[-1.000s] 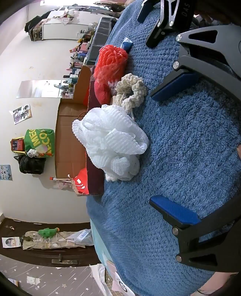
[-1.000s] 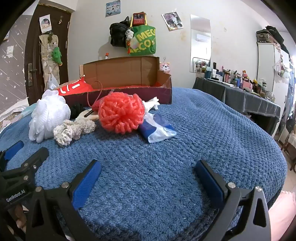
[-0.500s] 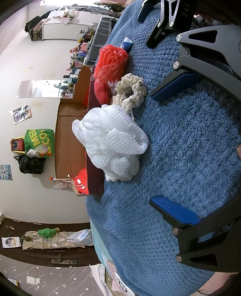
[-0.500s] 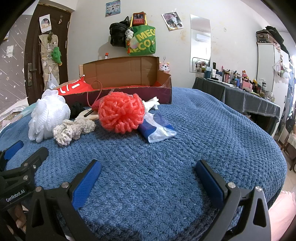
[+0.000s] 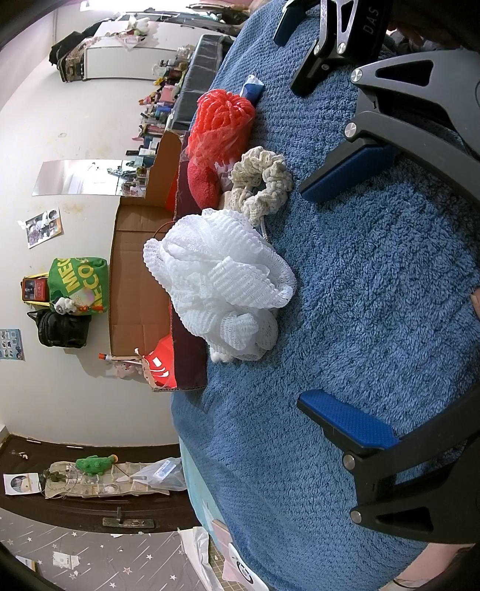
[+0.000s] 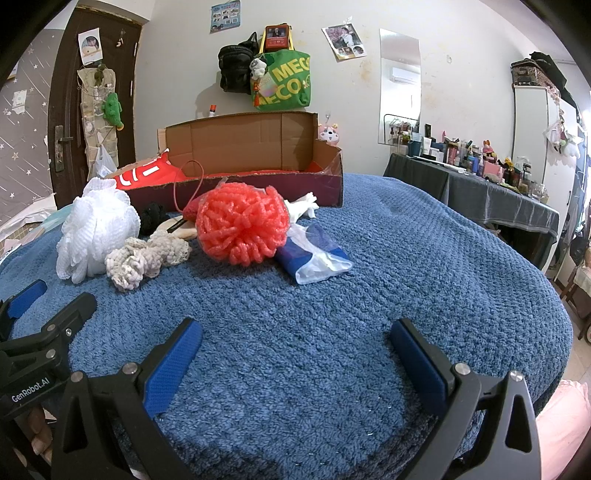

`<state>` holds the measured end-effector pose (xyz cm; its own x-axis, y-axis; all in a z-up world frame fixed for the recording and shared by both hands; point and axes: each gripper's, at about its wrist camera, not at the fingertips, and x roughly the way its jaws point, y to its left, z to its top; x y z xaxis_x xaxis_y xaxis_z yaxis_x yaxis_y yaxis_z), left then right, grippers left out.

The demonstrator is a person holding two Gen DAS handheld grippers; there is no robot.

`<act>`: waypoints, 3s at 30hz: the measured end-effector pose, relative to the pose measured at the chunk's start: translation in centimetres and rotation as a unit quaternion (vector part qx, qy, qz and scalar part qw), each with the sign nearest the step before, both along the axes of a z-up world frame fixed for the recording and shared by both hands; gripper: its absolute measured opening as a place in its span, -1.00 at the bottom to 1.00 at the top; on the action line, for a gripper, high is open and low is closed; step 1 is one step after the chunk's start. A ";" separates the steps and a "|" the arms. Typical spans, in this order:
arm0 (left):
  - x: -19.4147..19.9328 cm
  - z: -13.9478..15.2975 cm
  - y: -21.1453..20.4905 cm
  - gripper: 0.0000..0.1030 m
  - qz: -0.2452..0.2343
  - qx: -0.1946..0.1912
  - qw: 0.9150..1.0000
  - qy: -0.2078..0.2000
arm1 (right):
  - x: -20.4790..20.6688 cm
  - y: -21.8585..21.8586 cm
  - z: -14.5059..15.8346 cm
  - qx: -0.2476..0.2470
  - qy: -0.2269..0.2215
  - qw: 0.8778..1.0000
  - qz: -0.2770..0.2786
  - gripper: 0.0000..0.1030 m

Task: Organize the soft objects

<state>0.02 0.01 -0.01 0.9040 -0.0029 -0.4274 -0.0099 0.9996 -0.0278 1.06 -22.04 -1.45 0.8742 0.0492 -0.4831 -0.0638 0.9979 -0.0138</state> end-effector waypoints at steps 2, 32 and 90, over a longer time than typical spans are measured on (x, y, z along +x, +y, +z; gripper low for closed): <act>0.0 0.0 0.0 1.00 0.000 0.000 1.000 0.000 | 0.0 0.0 0.0 0.000 0.000 1.000 0.000 1.00; 0.0 0.0 0.0 1.00 0.000 -0.001 1.000 0.000 | -0.1 0.1 0.0 -0.001 0.000 1.000 0.000 1.00; 6.5 5.9 0.6 1.00 -0.063 -0.007 0.996 0.068 | 6.6 2.0 5.4 -0.019 0.040 0.997 0.066 1.00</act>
